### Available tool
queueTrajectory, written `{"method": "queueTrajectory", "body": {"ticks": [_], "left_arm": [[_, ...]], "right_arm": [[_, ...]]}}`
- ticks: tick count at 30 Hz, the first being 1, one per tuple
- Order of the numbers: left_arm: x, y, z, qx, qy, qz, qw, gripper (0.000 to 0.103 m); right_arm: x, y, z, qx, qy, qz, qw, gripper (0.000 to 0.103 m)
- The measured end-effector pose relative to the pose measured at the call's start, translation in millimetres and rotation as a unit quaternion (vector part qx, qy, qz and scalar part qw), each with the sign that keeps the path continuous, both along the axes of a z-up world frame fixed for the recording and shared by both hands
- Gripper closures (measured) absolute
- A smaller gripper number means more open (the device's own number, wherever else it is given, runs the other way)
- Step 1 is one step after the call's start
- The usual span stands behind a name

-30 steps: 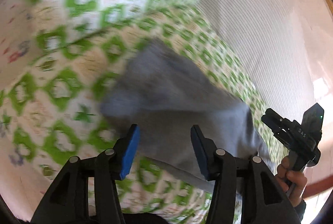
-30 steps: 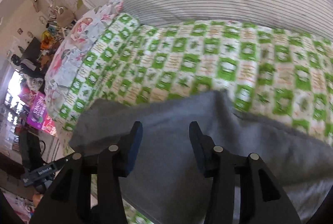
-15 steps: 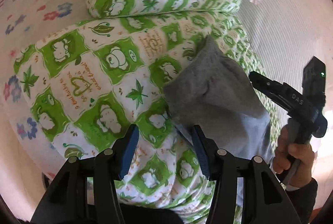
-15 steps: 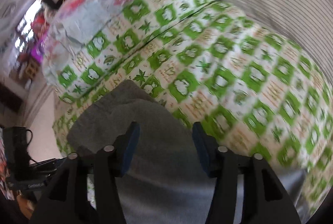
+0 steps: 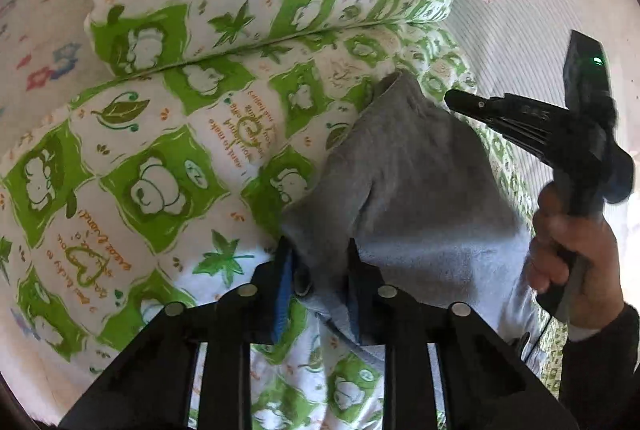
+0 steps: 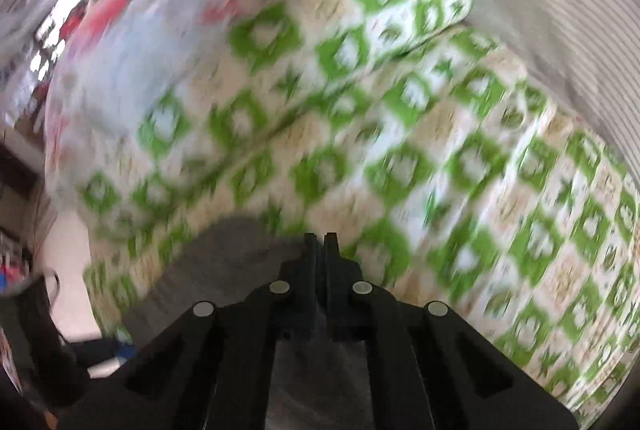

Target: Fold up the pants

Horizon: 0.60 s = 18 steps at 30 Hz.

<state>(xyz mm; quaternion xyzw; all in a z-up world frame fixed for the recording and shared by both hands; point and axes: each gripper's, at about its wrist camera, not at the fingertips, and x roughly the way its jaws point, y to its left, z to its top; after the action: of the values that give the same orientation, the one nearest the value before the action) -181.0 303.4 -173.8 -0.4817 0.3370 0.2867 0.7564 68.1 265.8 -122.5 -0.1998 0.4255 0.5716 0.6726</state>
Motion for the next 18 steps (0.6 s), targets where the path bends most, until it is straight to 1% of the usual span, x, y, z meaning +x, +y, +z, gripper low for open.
{"method": "queueTrajectory", "body": {"ticks": [2, 4, 5, 6, 7, 8, 9, 10, 11, 12, 13, 16, 17, 18], "left_arm": [[-5, -2, 0, -0.002, -0.007, -0.004, 1.0000, 0.081], [-13, -3, 2, -0.016, -0.016, -0.006, 0.9997, 0.078], [-21, -3, 4, -0.029, -0.029, -0.003, 0.9991, 0.072], [-28, -4, 5, -0.039, -0.039, 0.001, 0.9985, 0.068], [-35, -4, 7, -0.042, -0.042, 0.010, 0.9982, 0.057], [-38, -4, 8, -0.043, -0.040, 0.017, 0.9981, 0.049], [-43, -3, 9, -0.047, -0.048, 0.024, 0.9975, 0.049], [-45, -3, 9, -0.052, -0.056, 0.025, 0.9967, 0.046], [-45, -3, 9, -0.053, -0.055, 0.026, 0.9967, 0.041], [-44, -3, 7, -0.054, -0.049, 0.030, 0.9969, 0.040], [-43, -3, 5, -0.059, -0.047, 0.031, 0.9967, 0.039], [-35, -1, 0, -0.064, -0.046, 0.033, 0.9963, 0.037], [-33, 0, 0, -0.062, -0.044, 0.035, 0.9965, 0.037], [-30, 2, 0, -0.062, -0.041, 0.038, 0.9965, 0.037]], "right_arm": [[6, 9, -14, -0.028, -0.014, -0.017, 0.999, 0.103], [9, 12, -31, -0.049, -0.004, -0.014, 0.999, 0.103], [9, 10, -36, -0.051, 0.019, -0.004, 0.998, 0.103], [8, 7, -35, -0.047, 0.030, 0.000, 0.998, 0.102], [7, 4, -33, -0.043, 0.035, 0.002, 0.998, 0.102], [6, 1, -26, -0.035, 0.047, 0.010, 0.998, 0.100], [6, -1, -22, -0.032, 0.055, 0.017, 0.998, 0.095], [5, -2, -16, -0.028, 0.061, 0.030, 0.997, 0.082], [4, 0, -9, -0.027, 0.061, 0.045, 0.997, 0.071], [2, 1, -5, -0.026, 0.061, 0.056, 0.996, 0.043], [0, 3, -2, -0.024, 0.058, 0.066, 0.996, 0.028], [-12, 21, 3, -0.029, 0.056, 0.100, 0.993, 0.028], [-15, 27, 0, -0.037, 0.064, 0.118, 0.990, 0.028], [-18, 32, -2, -0.043, 0.062, 0.124, 0.989, 0.028]]}}
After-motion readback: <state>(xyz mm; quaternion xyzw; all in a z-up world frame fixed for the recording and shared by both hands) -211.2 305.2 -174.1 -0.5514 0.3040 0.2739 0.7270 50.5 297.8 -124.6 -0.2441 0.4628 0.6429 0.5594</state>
